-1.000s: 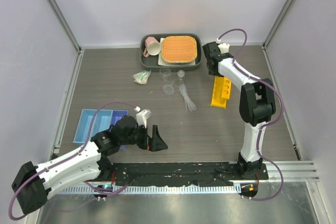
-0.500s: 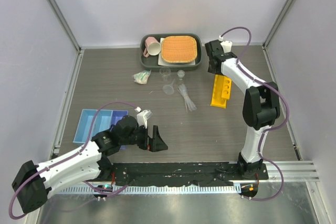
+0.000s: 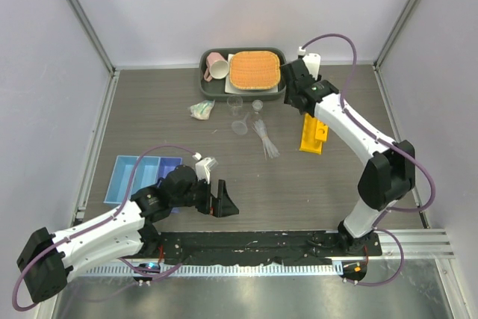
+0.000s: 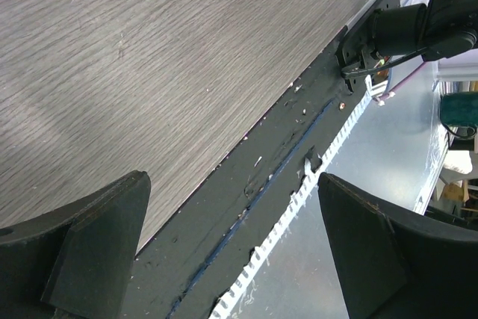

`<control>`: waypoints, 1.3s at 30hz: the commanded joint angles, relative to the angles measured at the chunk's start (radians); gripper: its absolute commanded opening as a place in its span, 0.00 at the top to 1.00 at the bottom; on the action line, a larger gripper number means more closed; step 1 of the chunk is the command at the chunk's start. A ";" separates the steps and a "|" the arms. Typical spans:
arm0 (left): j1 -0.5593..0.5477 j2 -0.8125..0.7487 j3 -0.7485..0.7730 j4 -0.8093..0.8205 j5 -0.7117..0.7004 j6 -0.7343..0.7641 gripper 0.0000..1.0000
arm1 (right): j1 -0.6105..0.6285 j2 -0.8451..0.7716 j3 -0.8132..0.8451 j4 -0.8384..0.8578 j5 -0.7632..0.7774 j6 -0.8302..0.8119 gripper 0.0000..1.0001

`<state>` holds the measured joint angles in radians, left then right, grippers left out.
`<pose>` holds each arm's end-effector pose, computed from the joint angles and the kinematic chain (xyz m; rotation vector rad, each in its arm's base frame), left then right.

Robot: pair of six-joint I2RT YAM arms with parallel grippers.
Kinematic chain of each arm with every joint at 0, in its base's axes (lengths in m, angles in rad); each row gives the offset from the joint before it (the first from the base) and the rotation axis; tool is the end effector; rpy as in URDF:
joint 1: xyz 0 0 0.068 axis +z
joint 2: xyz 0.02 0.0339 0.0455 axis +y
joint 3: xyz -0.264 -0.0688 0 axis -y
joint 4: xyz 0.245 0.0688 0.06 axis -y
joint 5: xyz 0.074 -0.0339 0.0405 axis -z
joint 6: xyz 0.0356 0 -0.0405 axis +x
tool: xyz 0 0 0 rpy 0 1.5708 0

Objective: Organize the chemistry lab equipment

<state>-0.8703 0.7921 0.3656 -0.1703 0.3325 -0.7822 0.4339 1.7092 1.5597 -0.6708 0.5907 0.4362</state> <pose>0.1017 -0.1386 0.1942 0.3227 2.4177 -1.2224 0.3515 0.1410 0.3221 0.2685 2.2185 -0.2438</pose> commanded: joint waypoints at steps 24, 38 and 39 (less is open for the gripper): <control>-0.029 -0.010 0.029 -0.021 -0.036 0.018 0.00 | 0.049 -0.030 -0.271 0.125 -0.132 0.030 0.46; -0.047 -0.010 0.030 -0.038 -0.062 0.024 0.01 | 0.043 0.158 -0.224 0.158 -0.106 0.022 0.46; -0.049 -0.008 0.029 -0.040 -0.064 0.024 0.00 | 0.040 0.162 -0.227 0.162 -0.104 0.022 0.47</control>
<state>-0.9100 0.7918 0.3660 -0.2047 0.2859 -0.7765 0.4805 1.8664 1.3014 -0.5461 0.4553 0.4511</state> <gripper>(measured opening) 0.995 0.538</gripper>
